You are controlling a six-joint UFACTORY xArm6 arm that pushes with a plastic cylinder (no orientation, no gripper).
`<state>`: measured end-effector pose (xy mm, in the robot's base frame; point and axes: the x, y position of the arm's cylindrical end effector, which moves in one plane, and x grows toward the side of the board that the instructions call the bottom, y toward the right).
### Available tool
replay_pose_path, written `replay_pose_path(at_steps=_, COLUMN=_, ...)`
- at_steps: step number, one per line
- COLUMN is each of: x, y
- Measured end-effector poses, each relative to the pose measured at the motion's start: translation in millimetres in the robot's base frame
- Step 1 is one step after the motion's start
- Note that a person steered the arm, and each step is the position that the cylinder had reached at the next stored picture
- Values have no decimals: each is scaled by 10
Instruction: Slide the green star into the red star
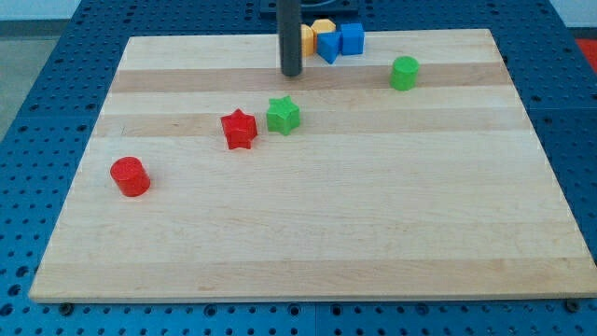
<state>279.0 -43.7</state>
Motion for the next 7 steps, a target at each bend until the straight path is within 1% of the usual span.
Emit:
replay_pose_path(at_steps=1, x=123, y=-71)
replay_pose_path(at_steps=2, x=251, y=270)
replay_pose_path(at_steps=3, x=352, y=490)
replay_pose_path(at_steps=4, x=595, y=435)
replay_pose_path(at_steps=5, x=700, y=317)
replay_pose_path(at_steps=7, x=750, y=-8)
